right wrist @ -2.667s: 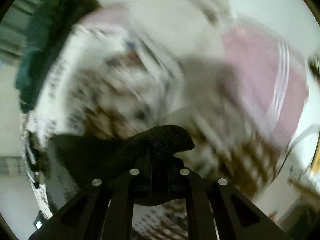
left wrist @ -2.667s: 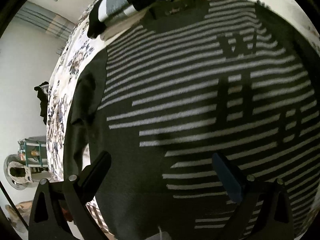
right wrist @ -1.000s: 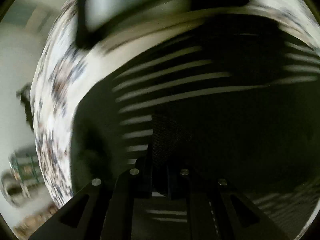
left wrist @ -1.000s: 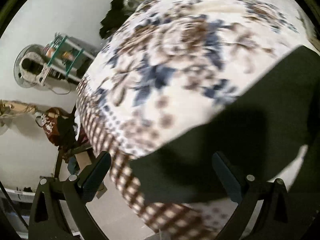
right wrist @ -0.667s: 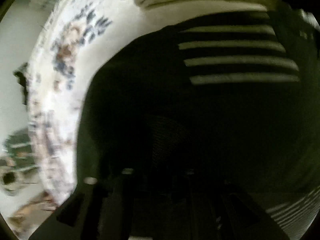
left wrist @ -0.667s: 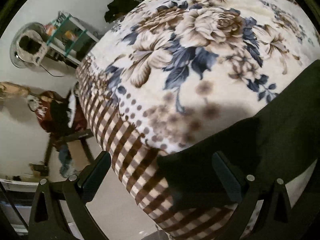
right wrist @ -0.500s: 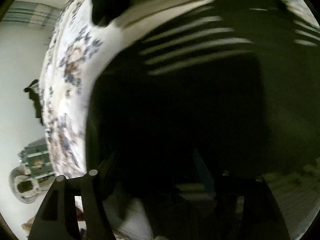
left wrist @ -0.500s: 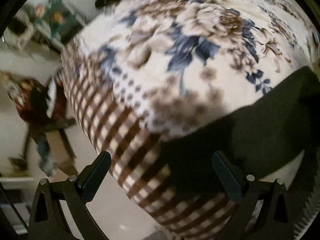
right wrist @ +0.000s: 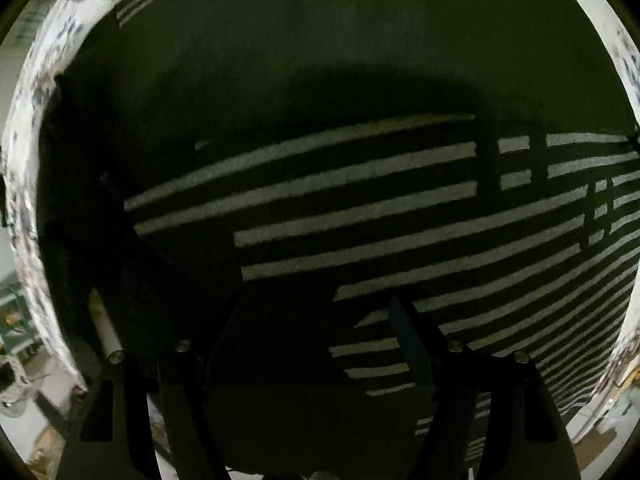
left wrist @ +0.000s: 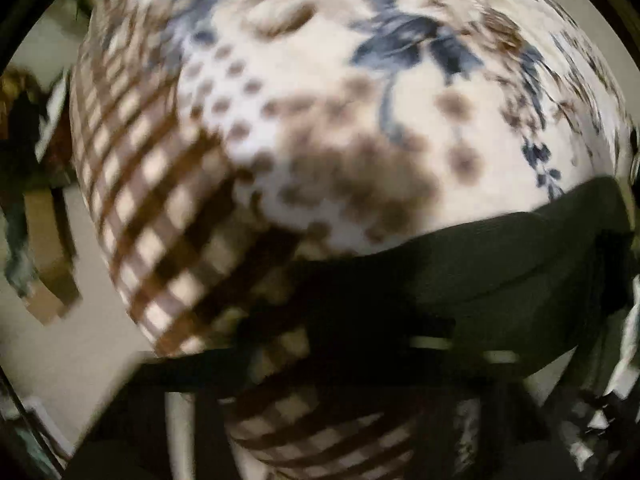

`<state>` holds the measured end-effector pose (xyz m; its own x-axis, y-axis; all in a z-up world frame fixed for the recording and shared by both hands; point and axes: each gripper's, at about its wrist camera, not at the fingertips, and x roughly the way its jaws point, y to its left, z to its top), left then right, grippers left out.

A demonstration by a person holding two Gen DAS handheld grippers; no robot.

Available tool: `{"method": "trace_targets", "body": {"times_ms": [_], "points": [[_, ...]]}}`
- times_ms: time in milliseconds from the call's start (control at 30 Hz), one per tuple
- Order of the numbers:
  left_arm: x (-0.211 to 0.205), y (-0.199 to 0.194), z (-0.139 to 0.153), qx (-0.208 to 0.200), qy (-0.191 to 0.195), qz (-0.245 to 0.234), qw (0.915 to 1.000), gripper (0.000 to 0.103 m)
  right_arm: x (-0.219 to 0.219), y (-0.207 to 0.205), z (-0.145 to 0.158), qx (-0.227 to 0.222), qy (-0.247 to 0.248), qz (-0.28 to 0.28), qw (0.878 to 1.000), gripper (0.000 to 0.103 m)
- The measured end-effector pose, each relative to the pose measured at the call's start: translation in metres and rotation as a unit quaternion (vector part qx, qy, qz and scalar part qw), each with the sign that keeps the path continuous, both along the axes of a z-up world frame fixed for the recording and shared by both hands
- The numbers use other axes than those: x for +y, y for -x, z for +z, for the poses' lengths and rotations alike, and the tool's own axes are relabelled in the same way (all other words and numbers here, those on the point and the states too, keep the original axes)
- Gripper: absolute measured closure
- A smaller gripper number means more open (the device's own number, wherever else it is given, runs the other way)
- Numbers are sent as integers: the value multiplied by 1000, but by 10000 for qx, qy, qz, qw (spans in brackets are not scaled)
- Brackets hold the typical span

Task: Fold small clothes

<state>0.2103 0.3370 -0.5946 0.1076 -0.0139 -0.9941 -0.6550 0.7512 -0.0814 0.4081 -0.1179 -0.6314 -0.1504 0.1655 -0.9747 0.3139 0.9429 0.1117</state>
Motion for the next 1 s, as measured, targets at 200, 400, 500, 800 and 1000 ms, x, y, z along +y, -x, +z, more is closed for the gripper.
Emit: {"method": "trace_targets", "body": {"times_ms": [200,400,500,800,1000], "points": [[40,-23,62,-668,-214,199,9973,101,27,-9,13,-165,552,575,9967,29],[111,-70,110,-1532,-264,596,9860,102,42,-36,33,-628,422,604,9953,29],[140,-100,119,-1755,-446,537,9820,102,43,-50,38,-806,319,572,9946,29],[168,-169,100,-1564,-595,234,9856,102,27,-101,9,-817,513,318,9948,17],[157,-174,117,-1499,-732,77,9860,102,3,-113,49,-1357,401,265,9896,17]]}}
